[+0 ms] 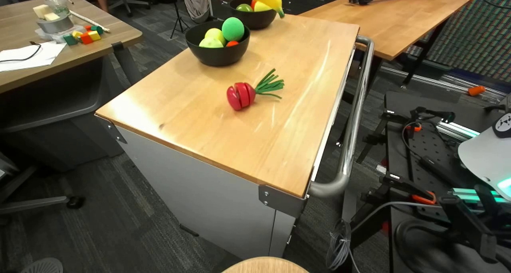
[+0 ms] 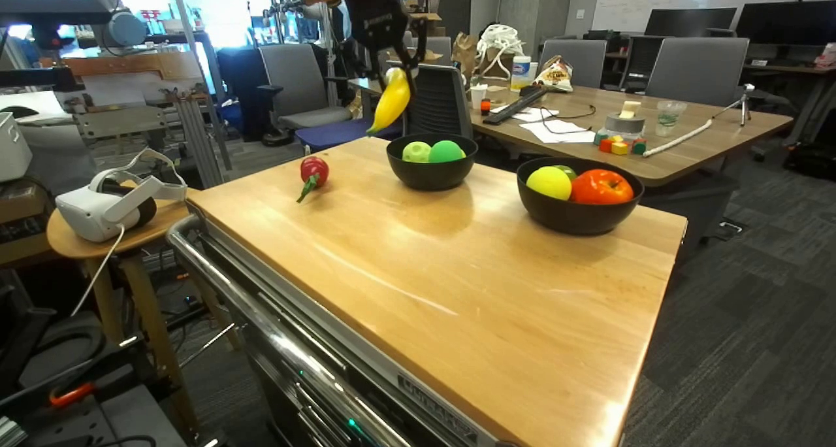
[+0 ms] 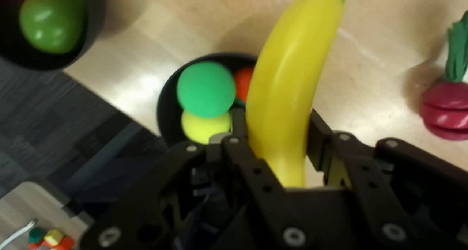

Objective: Place the fruits and vegetables inside the two black bowls

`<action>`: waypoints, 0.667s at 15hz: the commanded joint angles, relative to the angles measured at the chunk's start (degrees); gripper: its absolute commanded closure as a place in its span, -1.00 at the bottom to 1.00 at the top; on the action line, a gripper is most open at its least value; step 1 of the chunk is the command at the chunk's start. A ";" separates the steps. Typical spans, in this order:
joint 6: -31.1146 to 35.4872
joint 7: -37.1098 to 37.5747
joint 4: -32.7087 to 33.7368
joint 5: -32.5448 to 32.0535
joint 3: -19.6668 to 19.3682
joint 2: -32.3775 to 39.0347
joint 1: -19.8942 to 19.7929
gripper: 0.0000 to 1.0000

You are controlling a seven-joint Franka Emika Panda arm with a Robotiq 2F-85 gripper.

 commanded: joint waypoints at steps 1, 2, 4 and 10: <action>1.50 -8.01 11.04 3.05 -0.80 6.18 -1.25 0.70; 0.05 -12.06 13.80 5.41 -0.67 8.09 -1.82 0.70; -4.39 -18.32 19.23 8.61 -0.30 12.02 -3.17 0.70; -19.03 -21.98 34.77 16.08 0.78 23.42 -6.06 0.70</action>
